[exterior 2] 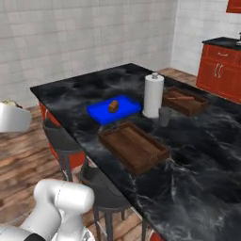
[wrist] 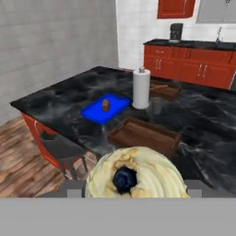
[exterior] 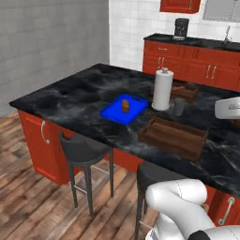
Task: Take the cupcake and cake from the fridge and place them on the empty tray on the dining counter.
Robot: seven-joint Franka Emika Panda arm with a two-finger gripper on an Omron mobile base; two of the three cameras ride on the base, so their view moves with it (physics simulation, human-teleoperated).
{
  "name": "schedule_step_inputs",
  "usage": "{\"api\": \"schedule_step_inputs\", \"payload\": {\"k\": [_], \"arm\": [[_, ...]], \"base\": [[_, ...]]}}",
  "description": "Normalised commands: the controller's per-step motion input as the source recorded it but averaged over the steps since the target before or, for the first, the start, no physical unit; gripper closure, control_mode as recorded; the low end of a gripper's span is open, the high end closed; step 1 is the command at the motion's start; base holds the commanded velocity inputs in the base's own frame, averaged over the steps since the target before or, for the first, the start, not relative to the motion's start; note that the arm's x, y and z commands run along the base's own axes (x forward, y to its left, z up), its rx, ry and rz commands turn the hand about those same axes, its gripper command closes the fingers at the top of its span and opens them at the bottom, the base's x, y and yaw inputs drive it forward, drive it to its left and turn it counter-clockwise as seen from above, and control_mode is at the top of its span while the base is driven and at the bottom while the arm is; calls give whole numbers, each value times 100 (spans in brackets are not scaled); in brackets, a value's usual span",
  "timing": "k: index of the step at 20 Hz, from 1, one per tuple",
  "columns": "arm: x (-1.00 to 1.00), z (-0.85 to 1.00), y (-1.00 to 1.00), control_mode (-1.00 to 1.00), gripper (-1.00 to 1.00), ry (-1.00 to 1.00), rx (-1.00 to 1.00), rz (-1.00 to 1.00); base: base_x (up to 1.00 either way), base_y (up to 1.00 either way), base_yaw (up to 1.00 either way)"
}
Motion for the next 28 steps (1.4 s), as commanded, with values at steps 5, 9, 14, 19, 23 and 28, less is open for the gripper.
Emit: {"api": "schedule_step_inputs", "payload": {"k": [5, 9, 14, 19, 23, 28], "arm": [[0, 0, 0, 100, 100, 0, 0, 0], [0, 0, 0, 100, 100, 0, 0, 0], [0, 0, 0, 100, 100, 0, 0, 0], [0, 0, 0, 100, 100, 0, 0, 0], [0, 0, 0, 100, 100, 0, 0, 0], [41, -34, 3, -100, 100, 3, 13, -3]], "base": [[98, 17, -52], [99, -4, -52], [81, -16, -51], [50, -25, -53], [28, -16, -48], [7, 0, -7]]}}
